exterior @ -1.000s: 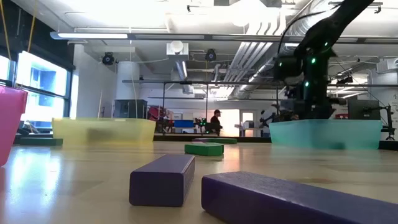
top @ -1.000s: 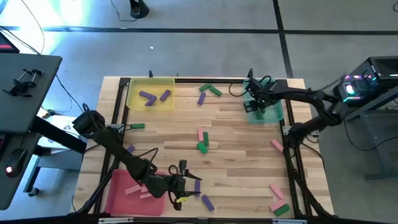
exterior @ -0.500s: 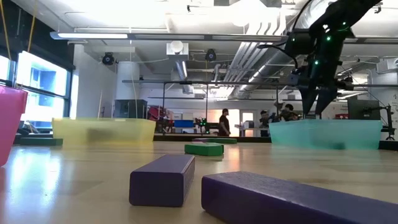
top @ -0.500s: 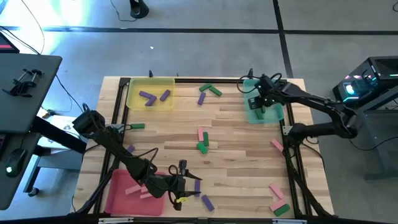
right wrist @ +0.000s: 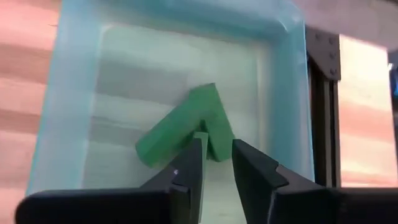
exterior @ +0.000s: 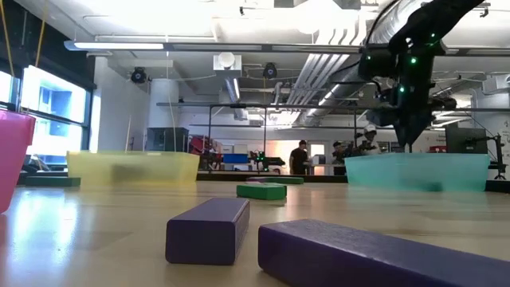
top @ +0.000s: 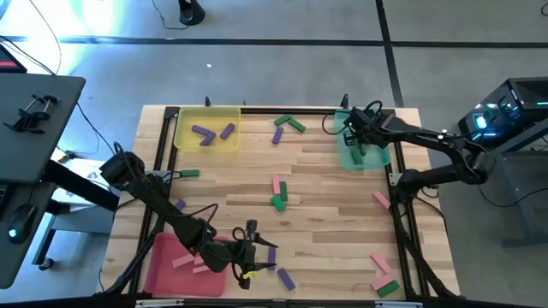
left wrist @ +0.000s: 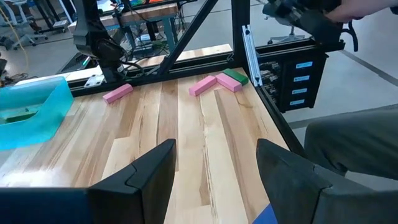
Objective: Sort blocks
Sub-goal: Put the pink wooden block into the pink bin
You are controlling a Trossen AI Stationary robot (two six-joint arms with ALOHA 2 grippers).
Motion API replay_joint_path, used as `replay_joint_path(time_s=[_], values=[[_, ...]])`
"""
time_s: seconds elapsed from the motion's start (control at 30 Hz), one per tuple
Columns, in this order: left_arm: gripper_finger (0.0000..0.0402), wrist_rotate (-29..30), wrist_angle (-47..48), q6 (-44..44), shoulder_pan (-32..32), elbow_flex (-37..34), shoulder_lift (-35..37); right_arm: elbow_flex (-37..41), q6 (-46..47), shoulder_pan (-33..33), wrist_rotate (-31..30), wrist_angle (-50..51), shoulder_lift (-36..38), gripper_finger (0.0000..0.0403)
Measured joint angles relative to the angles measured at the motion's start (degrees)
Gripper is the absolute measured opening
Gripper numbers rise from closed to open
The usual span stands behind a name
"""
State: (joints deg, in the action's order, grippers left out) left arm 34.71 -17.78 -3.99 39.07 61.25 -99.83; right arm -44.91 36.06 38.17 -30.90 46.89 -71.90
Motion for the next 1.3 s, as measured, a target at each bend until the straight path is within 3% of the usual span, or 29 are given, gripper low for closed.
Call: replay_joint_path(time_s=[0.23, 0.53, 0.8, 1.0, 1.17, 1.3], values=[[0.0213, 0.01, 0.21, -0.26, -0.01, 0.0, 0.0, 0.0, -3.99, -6.84, 0.02, 0.71, 3.49, 0.0071], [0.0213, 0.47, 0.85, -0.33, -0.02, 0.0, 0.0, 0.0, 3.38, -32.08, -3.12, 0.55, 7.41, 0.0071], [0.0213, 0.88, 2.12, -0.42, -0.61, 0.0, 0.0, 0.0, 15.57, -59.87, -17.57, -9.55, 6.54, 0.0071], [0.0213, 0.91, 2.14, -0.46, -1.76, 0.0, -0.02, -0.02, 7.3, -75.04, -28.93, -25.29, 0.71, 0.0071], [0.0213, 0.91, 2.12, -0.48, -2.38, 0.0, -0.02, -0.02, 4.28, -81.26, -27.51, -32.87, -5.1, 0.0071], [0.0213, 0.91, 2.1, -0.66, -2.69, 0.0, -0.02, -0.02, 6.64, -83.97, -19.6, -34.67, -8.39, 0.0071]])
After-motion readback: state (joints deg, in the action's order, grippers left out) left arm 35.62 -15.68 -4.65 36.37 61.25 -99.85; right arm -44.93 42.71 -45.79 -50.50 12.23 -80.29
